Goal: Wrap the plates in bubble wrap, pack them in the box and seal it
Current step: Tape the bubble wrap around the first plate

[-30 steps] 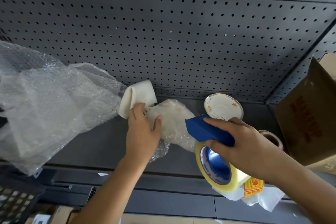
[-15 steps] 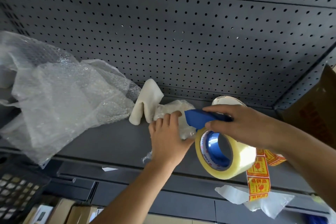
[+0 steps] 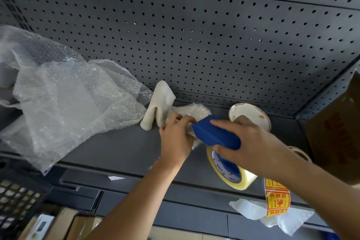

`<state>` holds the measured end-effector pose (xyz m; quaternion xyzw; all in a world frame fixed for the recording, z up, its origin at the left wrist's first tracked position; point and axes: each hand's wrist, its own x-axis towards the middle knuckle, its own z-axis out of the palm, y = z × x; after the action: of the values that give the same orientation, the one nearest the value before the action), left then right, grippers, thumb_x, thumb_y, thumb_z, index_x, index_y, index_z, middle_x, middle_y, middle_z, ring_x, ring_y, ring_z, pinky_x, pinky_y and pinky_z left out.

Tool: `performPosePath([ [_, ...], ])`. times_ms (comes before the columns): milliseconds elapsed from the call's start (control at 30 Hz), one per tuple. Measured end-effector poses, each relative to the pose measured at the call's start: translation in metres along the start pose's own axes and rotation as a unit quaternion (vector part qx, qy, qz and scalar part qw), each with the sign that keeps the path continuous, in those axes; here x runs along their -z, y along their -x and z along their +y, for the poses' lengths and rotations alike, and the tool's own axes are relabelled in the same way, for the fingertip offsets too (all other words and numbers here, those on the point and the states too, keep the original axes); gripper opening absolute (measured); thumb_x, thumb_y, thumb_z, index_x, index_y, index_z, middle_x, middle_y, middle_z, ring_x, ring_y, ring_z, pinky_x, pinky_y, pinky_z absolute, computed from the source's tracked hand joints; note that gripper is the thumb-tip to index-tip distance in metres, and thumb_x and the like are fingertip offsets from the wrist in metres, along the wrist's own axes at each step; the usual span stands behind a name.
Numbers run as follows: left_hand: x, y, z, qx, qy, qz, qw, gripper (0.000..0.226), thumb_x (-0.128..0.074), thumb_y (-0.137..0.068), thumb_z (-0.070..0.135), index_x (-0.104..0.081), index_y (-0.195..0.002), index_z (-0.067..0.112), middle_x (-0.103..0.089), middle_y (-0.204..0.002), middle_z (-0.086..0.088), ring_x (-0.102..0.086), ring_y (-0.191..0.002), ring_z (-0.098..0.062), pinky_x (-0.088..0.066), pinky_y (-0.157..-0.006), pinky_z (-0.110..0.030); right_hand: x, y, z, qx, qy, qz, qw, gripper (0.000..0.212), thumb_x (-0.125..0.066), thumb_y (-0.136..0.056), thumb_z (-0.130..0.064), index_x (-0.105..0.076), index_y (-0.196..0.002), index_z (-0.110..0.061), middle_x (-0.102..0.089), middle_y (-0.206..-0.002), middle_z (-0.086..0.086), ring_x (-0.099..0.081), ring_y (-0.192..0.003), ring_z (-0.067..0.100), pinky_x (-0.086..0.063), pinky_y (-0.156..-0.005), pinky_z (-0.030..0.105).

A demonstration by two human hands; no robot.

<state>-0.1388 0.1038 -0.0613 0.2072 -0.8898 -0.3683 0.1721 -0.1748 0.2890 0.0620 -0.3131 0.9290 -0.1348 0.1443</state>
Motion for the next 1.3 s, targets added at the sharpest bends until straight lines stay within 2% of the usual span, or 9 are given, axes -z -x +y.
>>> performPosePath([
  [167,0.008,0.003,-0.015,-0.064,-0.030,-0.062,0.996,0.041,-0.065,-0.082,0.027,-0.070,-0.123,0.030,-0.051,-0.121,0.005,-0.057,-0.115,-0.018,-0.034,-0.104,-0.037,-0.012,0.004,0.014,-0.010,-0.050,0.008,0.999,0.062,-0.058,-0.088,-0.060,-0.034,-0.144,-0.054,-0.042,-0.116,-0.015,-0.059,-0.097,0.010,-0.055,-0.085,0.027],
  [300,0.022,0.006,-0.021,-0.119,-0.090,-0.122,0.981,0.071,-0.046,-0.079,0.068,-0.058,-0.140,0.034,-0.042,-0.131,0.006,-0.045,-0.126,-0.019,-0.033,-0.112,-0.036,-0.005,-0.003,0.016,-0.018,-0.110,0.025,0.993,0.057,-0.063,-0.088,-0.056,-0.042,-0.141,-0.054,-0.048,-0.112,-0.015,-0.057,-0.095,0.005,-0.048,-0.079,0.019],
  [400,0.014,0.012,-0.018,-0.129,-0.133,-0.074,0.980,0.077,-0.048,-0.072,0.082,-0.064,-0.129,0.033,-0.036,-0.141,0.004,-0.037,-0.128,-0.020,-0.036,-0.107,-0.038,0.002,-0.006,0.015,-0.027,-0.153,0.001,0.988,0.053,-0.066,-0.088,-0.052,-0.047,-0.137,-0.055,-0.051,-0.114,-0.014,-0.057,-0.098,0.002,-0.047,-0.081,0.019],
  [533,-0.001,0.007,-0.004,-0.097,-0.162,0.007,0.982,0.060,-0.049,-0.070,0.072,-0.072,-0.098,0.024,-0.053,-0.136,0.001,-0.046,-0.124,-0.026,-0.041,-0.094,-0.045,0.003,-0.009,0.013,-0.035,-0.190,-0.025,0.981,0.050,-0.067,-0.087,-0.052,-0.052,-0.134,-0.054,-0.056,-0.118,-0.016,-0.059,-0.099,0.001,-0.048,-0.080,0.020],
  [633,-0.005,0.000,0.001,-0.089,-0.183,0.013,0.979,0.043,-0.058,-0.074,0.056,-0.072,-0.097,0.023,-0.061,-0.122,0.004,-0.054,-0.110,-0.030,-0.041,-0.085,-0.043,0.006,-0.011,0.013,-0.041,-0.205,-0.030,0.978,0.050,-0.068,-0.086,-0.051,-0.052,-0.134,-0.053,-0.058,-0.119,-0.018,-0.061,-0.096,0.001,-0.048,-0.074,0.019],
  [800,-0.003,-0.003,0.004,-0.082,-0.160,0.039,0.983,0.043,-0.038,-0.073,0.040,-0.074,-0.091,0.025,-0.065,-0.105,0.004,-0.056,-0.096,-0.030,-0.038,-0.077,-0.041,0.008,-0.012,0.011,-0.040,-0.206,-0.034,0.977,0.048,-0.067,-0.088,-0.050,-0.051,-0.133,-0.055,-0.057,-0.115,-0.015,-0.065,-0.085,0.008,-0.047,-0.058,0.015],
  [967,-0.005,-0.007,-0.001,-0.082,-0.139,0.035,0.986,0.030,-0.051,-0.074,0.040,-0.074,-0.086,0.024,-0.066,-0.102,0.005,-0.057,-0.089,-0.029,-0.040,-0.076,-0.041,-0.001,-0.005,0.016,-0.022,-0.122,0.012,0.992,0.056,-0.066,-0.087,-0.055,-0.044,-0.138,-0.055,-0.050,-0.114,-0.013,-0.058,-0.093,0.005,-0.050,-0.077,0.020],
  [1100,-0.003,-0.010,-0.004,-0.079,-0.171,-0.006,0.982,0.019,-0.075,-0.075,0.023,-0.072,-0.094,0.023,-0.064,-0.115,0.005,-0.057,-0.098,-0.029,-0.044,-0.084,-0.044,-0.024,0.009,0.016,-0.005,-0.032,0.020,0.999,0.067,-0.059,-0.086,-0.061,-0.029,-0.146,-0.054,-0.039,-0.122,-0.014,-0.059,-0.096,0.009,-0.055,-0.084,0.024],
  [1300,0.032,-0.017,-0.008,-0.143,-0.179,-0.178,0.957,0.051,-0.071,-0.085,0.052,-0.063,-0.129,0.028,-0.046,-0.147,0.011,-0.043,-0.131,-0.022,-0.035,-0.113,-0.040,-0.034,0.007,0.020,-0.006,-0.033,0.046,0.998,0.064,-0.055,-0.088,-0.060,-0.030,-0.146,-0.052,-0.037,-0.117,-0.015,-0.057,-0.093,0.011,-0.052,-0.082,0.021],
])
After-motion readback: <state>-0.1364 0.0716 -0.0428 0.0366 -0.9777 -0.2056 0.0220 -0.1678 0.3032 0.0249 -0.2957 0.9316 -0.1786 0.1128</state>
